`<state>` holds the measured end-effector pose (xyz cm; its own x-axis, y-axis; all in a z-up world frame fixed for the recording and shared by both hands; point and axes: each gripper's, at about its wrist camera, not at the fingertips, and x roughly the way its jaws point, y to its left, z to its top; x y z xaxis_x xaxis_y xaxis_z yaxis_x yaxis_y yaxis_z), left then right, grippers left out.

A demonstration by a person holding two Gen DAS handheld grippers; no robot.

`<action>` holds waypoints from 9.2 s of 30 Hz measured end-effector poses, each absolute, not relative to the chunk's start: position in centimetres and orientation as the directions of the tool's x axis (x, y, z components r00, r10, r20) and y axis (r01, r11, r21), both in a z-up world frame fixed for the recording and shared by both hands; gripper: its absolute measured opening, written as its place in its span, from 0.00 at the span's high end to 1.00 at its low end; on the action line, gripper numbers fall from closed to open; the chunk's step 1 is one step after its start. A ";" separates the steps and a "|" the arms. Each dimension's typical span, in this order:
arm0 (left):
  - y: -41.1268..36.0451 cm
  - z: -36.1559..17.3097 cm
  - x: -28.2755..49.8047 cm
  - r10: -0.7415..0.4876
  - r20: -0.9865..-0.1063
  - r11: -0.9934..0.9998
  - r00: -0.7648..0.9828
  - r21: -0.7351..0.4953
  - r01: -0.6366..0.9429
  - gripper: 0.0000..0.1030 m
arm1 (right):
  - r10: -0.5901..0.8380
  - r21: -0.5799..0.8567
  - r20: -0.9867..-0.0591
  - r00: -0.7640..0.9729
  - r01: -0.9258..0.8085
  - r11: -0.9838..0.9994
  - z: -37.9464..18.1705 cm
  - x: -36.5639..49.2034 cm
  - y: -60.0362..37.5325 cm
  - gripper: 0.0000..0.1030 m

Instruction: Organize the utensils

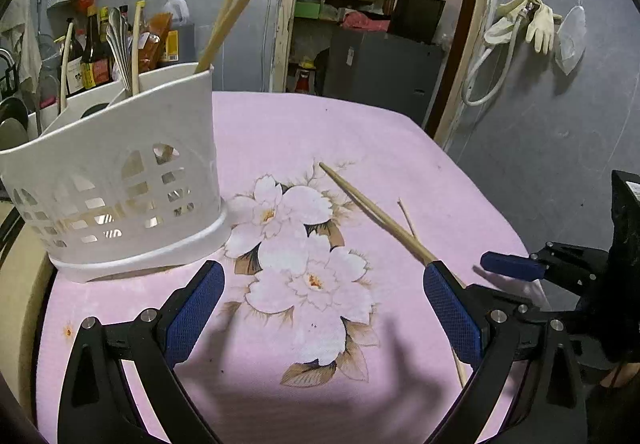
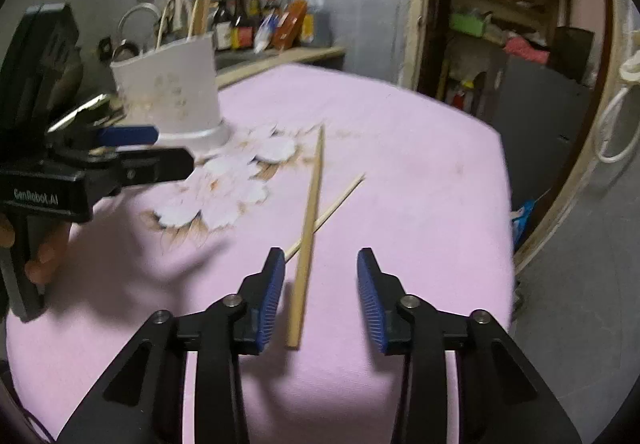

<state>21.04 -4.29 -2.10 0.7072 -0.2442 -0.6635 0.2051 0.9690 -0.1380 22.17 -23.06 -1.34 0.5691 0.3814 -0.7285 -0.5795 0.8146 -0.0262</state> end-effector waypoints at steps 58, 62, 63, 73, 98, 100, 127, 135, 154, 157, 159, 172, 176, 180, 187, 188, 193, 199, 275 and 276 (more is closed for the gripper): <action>-9.6 -2.8 29.5 -0.418 -0.795 0.893 0.440 -0.272 0.358 0.98 | 0.325 0.184 -0.842 0.430 -0.337 0.923 -0.4 31.7 -27.9 0.95; -8.1 -0.1 26.5 -0.431 -0.684 0.896 0.588 -0.248 0.368 0.98 | 0.418 0.256 -0.699 0.580 -0.342 0.904 2.2 27.6 -28.1 0.95; -7.6 0.8 25.7 -0.437 -0.639 0.896 0.633 -0.246 0.369 0.98 | 0.429 0.259 -0.659 0.618 -0.349 0.900 2.8 26.6 -27.9 0.95; -4.9 8.3 19.8 -0.349 -0.299 0.936 0.888 -0.160 0.314 0.98 | 0.384 0.098 -0.142 0.912 -0.373 0.922 9.5 18.8 -22.8 0.95; 18.0 13.1 22.3 -0.071 -0.035 0.940 0.997 -0.336 0.055 0.98 | 0.594 0.178 0.268 0.759 -0.645 0.743 14.7 24.0 -6.7 0.95; 18.8 12.5 22.9 -0.049 -0.036 0.936 0.998 -0.352 0.033 0.98 | 0.588 0.168 0.257 0.767 -0.635 0.754 14.0 24.6 -5.9 0.95; 17.2 6.3 24.0 -0.088 -0.129 0.963 0.988 -0.265 0.051 0.98 | 0.527 0.040 0.143 0.838 -0.537 0.843 8.2 26.0 -2.7 0.95; 16.7 6.3 23.1 -0.123 -0.150 0.964 0.981 -0.255 0.082 0.96 | 0.538 0.027 0.127 0.833 -0.545 0.838 8.3 25.3 -3.0 0.94; 13.6 8.8 20.5 -0.160 -0.147 0.966 0.976 -0.226 0.124 0.65 | 0.504 0.018 0.151 0.850 -0.512 0.859 10.5 22.6 -7.4 0.72; 12.8 9.1 20.2 -0.164 -0.153 0.968 0.974 -0.217 0.129 0.64 | 0.493 0.027 0.138 0.859 -0.501 0.865 10.6 22.2 -8.4 0.66; 12.3 9.2 20.0 -0.169 -0.158 0.968 0.973 -0.212 0.134 0.57 | 0.480 0.032 0.126 0.868 -0.487 0.873 10.6 21.9 -9.3 0.63; 10.0 8.6 18.1 -0.191 -0.169 0.965 0.967 -0.211 0.154 0.32 | 0.387 0.057 0.037 0.921 -0.389 0.919 10.5 19.3 -13.8 0.39; 9.5 8.5 17.6 -0.197 -0.176 0.964 0.965 -0.212 0.158 0.25 | 0.360 0.054 0.001 0.933 -0.360 0.931 10.5 18.6 -14.7 0.35; 9.0 8.4 16.9 -0.190 -0.186 0.968 0.964 -0.199 0.153 0.13 | 0.338 0.063 -0.027 0.941 -0.336 0.940 10.4 18.1 -15.5 0.28; 8.5 7.9 15.9 -0.168 -0.205 0.974 0.964 -0.186 0.130 0.07 | 0.303 0.086 -0.067 0.951 -0.297 0.951 10.2 17.1 -16.9 0.16; 8.4 7.9 15.8 -0.161 -0.205 0.975 0.965 -0.182 0.124 0.06 | 0.300 0.091 -0.072 0.951 -0.293 0.952 10.2 17.0 -17.1 0.15; 7.7 7.7 14.9 -0.149 -0.209 0.982 0.966 -0.147 0.120 0.04 | 0.315 0.131 -0.109 0.943 -0.301 0.945 10.1 16.4 -18.1 0.04; 6.8 7.3 13.7 -0.165 -0.232 0.981 0.959 -0.141 0.135 0.03 | 0.316 0.147 -0.140 0.938 -0.296 0.944 10.1 15.0 -19.1 0.00; 3.0 1.5 0.3 -0.118 -0.250 0.991 0.961 -0.094 0.097 0.03 | 0.108 -0.011 -0.182 0.977 -0.112 0.994 4.0 1.3 -21.3 0.00; 3.1 1.5 0.3 -0.118 -0.250 0.991 0.961 -0.094 0.098 0.03 | 0.108 -0.013 -0.182 0.977 -0.112 0.994 4.0 1.3 -21.3 0.00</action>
